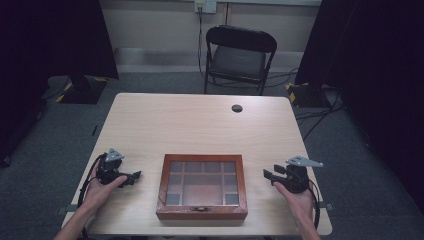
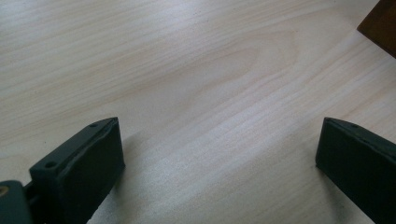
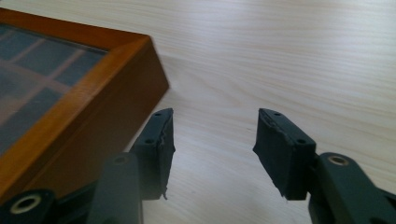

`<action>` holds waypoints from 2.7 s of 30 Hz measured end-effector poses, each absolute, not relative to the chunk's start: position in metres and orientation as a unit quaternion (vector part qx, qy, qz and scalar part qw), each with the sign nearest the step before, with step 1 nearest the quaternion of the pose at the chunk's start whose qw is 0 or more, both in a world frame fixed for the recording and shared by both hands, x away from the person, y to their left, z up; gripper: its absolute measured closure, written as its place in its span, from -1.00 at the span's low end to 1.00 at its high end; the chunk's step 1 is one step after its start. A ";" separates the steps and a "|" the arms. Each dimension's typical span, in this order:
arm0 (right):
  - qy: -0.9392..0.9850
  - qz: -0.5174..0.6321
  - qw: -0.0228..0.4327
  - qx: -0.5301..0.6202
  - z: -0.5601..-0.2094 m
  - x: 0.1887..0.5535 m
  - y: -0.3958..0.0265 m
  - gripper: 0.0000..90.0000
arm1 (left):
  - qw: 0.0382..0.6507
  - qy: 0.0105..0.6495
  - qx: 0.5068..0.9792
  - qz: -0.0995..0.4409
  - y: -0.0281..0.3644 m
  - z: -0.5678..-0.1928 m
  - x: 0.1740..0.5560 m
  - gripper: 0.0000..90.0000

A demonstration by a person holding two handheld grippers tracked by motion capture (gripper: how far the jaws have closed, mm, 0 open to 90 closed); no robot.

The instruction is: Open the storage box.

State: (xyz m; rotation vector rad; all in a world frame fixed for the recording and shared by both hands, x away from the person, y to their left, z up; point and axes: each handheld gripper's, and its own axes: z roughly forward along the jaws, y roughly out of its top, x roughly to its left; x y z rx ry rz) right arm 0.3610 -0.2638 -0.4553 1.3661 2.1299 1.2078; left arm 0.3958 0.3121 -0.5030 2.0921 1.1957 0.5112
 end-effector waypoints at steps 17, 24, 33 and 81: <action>0.786 0.467 0.103 0.392 -0.429 0.351 -0.226 0.39 | 0.336 0.460 0.798 0.195 0.312 -0.503 0.396 -0.99; 0.791 0.483 0.091 0.365 -0.411 0.352 -0.220 0.47 | 0.336 0.460 0.798 0.196 0.312 -0.503 0.396 -1.00; 0.805 0.491 0.082 0.324 -0.387 0.356 -0.192 0.42 | 0.335 0.460 0.799 0.195 0.312 -0.503 0.396 -1.00; 0.885 0.436 -0.058 0.151 -0.438 0.320 -0.091 0.80 | 0.367 0.445 0.798 0.178 0.297 -0.482 0.384 -0.64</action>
